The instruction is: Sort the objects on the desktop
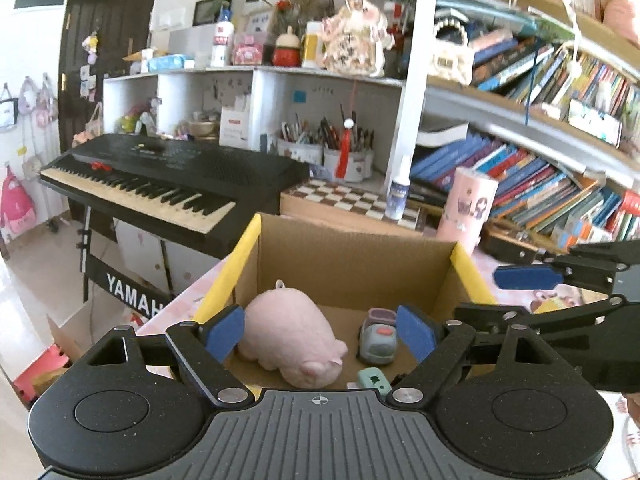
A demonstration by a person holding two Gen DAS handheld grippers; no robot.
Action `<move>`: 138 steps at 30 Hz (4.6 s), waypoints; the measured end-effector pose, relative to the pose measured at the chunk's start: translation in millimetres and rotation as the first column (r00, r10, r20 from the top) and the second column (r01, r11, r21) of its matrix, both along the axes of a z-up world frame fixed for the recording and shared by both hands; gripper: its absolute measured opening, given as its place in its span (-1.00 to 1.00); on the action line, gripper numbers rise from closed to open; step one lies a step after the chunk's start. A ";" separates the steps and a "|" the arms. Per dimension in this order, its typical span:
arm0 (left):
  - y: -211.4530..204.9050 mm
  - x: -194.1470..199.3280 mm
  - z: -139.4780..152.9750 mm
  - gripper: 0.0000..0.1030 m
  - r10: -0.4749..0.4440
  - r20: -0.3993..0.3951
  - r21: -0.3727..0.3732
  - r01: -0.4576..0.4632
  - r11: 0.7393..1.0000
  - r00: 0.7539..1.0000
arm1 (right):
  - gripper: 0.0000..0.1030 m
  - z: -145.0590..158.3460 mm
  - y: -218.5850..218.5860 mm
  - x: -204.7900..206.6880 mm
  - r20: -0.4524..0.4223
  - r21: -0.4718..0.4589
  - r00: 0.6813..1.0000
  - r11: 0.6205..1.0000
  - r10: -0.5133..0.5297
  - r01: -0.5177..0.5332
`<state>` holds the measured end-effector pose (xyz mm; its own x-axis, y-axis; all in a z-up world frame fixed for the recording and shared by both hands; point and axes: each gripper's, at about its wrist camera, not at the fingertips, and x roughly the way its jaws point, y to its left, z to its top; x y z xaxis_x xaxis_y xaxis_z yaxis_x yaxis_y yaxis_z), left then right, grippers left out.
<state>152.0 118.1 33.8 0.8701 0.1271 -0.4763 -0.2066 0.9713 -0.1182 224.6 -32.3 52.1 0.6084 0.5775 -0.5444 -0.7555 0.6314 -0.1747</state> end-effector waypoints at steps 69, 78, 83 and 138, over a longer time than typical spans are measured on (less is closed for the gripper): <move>-48.5 -146.3 -36.5 0.68 -0.305 -0.104 -0.029 0.303 0.952 0.947 | 0.64 -50.4 -88.9 -217.3 -0.139 0.052 0.813 0.816 -0.565 0.576; -62.9 -134.2 -38.4 0.69 -0.339 -0.105 -0.053 0.335 0.941 0.935 | 0.65 -50.7 -106.8 -210.8 -0.133 0.035 0.790 0.794 -0.598 0.607; -74.7 -126.0 -37.4 0.78 -0.350 -0.103 -0.046 0.347 0.937 0.931 | 0.65 -51.3 -117.5 -204.1 -0.138 0.033 0.779 0.783 -0.612 0.621; -235.5 38.4 -75.9 0.77 -0.193 -0.184 -0.031 0.191 0.981 0.964 | 0.65 -47.4 -273.0 -22.7 -0.177 0.124 0.862 0.858 -0.475 0.498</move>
